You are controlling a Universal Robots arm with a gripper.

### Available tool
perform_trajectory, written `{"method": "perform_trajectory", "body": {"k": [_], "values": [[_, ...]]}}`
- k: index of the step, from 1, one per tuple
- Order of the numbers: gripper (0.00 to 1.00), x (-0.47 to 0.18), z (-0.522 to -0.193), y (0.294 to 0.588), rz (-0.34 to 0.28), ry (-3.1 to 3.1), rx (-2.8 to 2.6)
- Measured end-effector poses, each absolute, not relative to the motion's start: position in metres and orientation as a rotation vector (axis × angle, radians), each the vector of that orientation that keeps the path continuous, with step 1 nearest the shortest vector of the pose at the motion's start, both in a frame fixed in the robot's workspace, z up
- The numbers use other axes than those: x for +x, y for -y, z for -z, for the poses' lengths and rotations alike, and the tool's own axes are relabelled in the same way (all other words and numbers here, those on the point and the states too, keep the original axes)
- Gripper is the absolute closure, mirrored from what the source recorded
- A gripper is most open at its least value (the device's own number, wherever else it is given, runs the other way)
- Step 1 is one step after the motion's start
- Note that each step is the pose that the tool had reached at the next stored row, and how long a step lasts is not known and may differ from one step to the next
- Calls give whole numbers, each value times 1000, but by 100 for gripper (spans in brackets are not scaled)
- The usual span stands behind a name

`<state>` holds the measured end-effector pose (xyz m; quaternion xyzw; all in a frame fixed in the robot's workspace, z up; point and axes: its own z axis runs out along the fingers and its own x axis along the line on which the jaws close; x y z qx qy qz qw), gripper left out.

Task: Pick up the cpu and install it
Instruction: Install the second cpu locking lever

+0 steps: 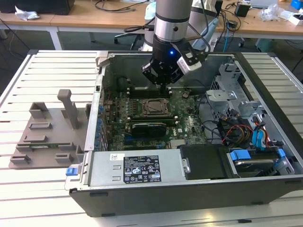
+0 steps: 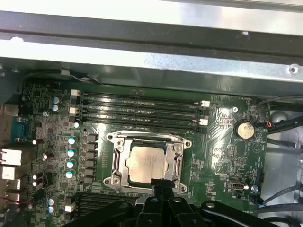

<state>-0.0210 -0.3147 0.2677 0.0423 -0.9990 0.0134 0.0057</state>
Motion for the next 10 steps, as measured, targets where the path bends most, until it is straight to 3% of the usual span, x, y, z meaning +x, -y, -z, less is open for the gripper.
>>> {"method": "perform_trajectory", "body": {"k": [10], "values": [[89,-21,-268,332,-41,3127,132]]}}
